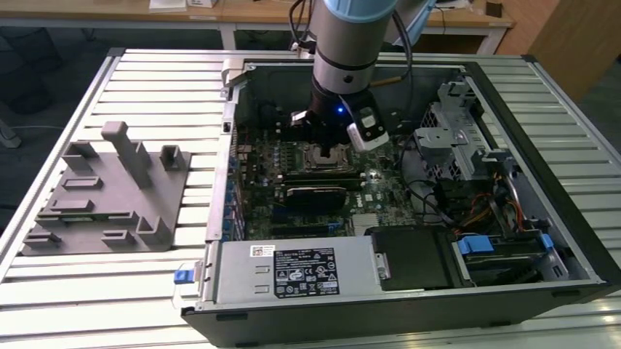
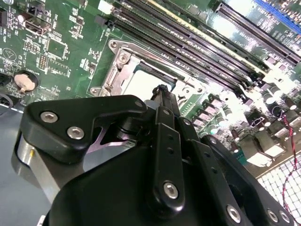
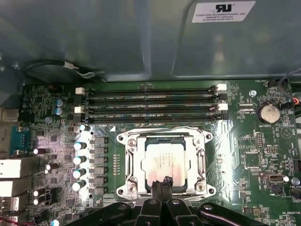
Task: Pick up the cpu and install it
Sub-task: 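Install the second cpu locking lever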
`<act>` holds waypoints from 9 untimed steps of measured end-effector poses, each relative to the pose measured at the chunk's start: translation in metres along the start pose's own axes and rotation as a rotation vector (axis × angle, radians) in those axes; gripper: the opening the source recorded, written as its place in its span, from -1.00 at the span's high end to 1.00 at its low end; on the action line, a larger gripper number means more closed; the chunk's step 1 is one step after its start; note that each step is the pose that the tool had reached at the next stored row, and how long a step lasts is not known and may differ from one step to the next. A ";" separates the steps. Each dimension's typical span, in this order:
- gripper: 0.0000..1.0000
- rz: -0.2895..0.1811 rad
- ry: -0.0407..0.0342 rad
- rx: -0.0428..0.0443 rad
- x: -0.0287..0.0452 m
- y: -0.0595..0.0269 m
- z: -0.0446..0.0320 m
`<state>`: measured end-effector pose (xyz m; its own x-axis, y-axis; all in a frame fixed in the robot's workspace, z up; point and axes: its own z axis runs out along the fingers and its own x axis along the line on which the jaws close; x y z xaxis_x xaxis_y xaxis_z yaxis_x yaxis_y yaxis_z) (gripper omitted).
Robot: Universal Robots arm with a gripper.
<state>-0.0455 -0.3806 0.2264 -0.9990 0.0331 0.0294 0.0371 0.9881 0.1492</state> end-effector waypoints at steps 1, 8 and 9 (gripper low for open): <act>0.79 0.000 0.0001 0.0002 0.0000 0.0000 0.0000; 0.79 0.004 -0.0448 -0.0017 0.0017 -0.0005 0.0032; 0.79 0.008 -0.0510 -0.0019 0.0019 -0.0004 0.0038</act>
<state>-0.0475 -0.3804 0.2227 -0.9986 0.0490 -0.0198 0.0454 0.9875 0.1511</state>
